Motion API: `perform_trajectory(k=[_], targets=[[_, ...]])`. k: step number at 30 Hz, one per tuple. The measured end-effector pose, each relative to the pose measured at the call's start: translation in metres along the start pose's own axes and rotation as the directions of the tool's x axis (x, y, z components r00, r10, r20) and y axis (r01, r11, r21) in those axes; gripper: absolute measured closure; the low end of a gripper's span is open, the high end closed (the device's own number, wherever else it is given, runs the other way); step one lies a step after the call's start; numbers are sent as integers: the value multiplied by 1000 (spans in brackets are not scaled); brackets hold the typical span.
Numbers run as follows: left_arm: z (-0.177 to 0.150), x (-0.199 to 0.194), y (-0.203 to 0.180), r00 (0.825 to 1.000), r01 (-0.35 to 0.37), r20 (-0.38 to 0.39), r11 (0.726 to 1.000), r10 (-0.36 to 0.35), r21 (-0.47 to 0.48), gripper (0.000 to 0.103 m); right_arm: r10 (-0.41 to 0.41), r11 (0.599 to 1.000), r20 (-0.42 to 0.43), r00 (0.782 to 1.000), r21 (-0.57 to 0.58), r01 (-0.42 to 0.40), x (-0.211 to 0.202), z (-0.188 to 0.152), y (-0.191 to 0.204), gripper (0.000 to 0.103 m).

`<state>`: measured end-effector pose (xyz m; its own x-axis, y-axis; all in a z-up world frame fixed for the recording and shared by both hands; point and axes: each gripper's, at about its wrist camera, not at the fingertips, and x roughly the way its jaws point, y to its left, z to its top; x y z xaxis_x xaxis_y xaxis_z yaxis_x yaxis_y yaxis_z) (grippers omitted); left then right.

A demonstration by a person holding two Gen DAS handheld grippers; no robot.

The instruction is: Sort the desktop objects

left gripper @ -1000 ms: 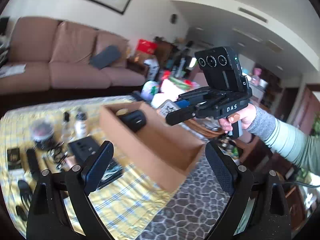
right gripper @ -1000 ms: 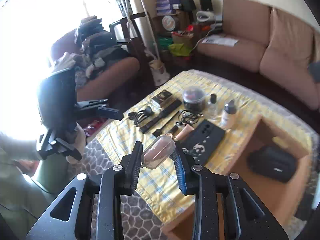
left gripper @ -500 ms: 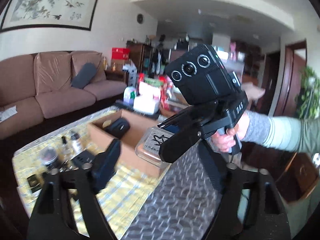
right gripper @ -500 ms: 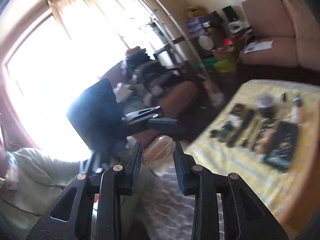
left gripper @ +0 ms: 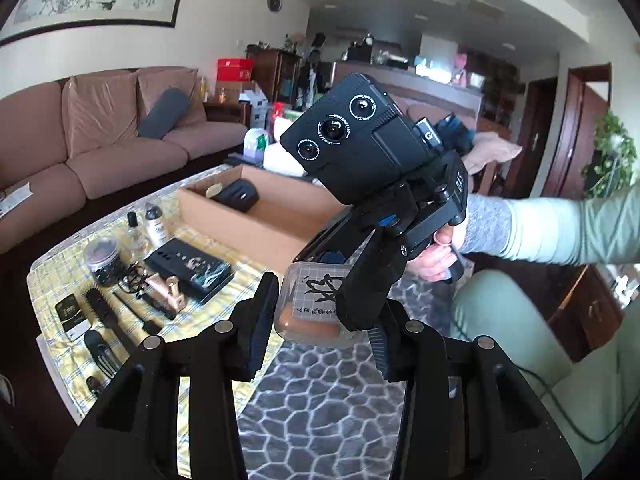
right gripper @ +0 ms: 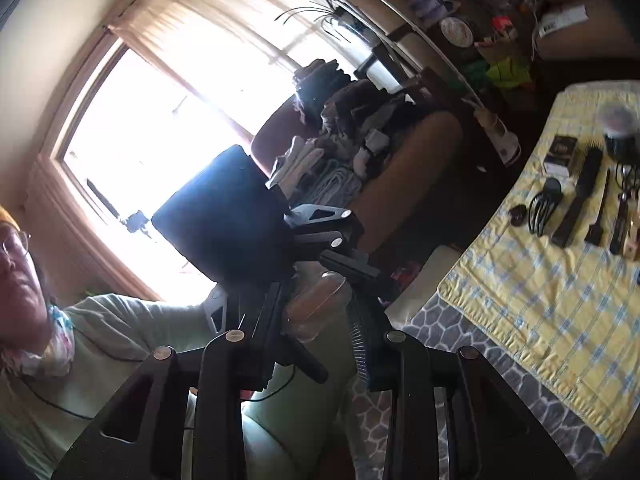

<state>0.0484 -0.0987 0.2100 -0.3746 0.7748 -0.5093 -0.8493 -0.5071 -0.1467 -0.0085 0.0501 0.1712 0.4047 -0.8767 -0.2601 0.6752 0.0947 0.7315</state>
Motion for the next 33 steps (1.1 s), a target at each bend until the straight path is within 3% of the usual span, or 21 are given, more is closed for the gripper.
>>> perform_trajectory(k=[5,9,10,11,12,16,23,27,31,33], targets=[[-14,16,11,998,-34,-60,999,35,17,64,12,997,13,1000,79,-13,5,-12,-32,70],[-29,36,28,990,-78,-117,997,78,10,68,-42,989,37,998,147,36,7,-17,-65,68],[-33,41,35,988,-85,-127,996,84,-5,68,-68,985,45,997,164,60,6,-18,-74,61],[-38,46,44,986,-96,-136,995,92,-25,68,-103,978,54,993,188,91,5,-19,-84,47],[-43,52,54,985,-107,-144,993,99,-48,68,-128,968,63,990,224,111,3,-21,-97,43],[-59,78,89,967,-187,-195,977,164,-106,69,-223,945,106,969,268,188,-9,-29,-128,43],[-87,130,139,892,-394,-317,896,321,-202,69,-500,852,136,855,254,457,-31,-35,-137,43],[-98,149,150,863,-457,-353,855,360,-245,69,-647,758,102,756,201,621,-28,-28,-129,43],[-98,161,148,829,-511,-379,832,412,-214,69,-746,665,58,664,122,737,-18,-25,-123,43],[-100,165,147,818,-526,-391,824,422,-211,69,-774,632,37,632,108,768,-16,-28,-124,43]])
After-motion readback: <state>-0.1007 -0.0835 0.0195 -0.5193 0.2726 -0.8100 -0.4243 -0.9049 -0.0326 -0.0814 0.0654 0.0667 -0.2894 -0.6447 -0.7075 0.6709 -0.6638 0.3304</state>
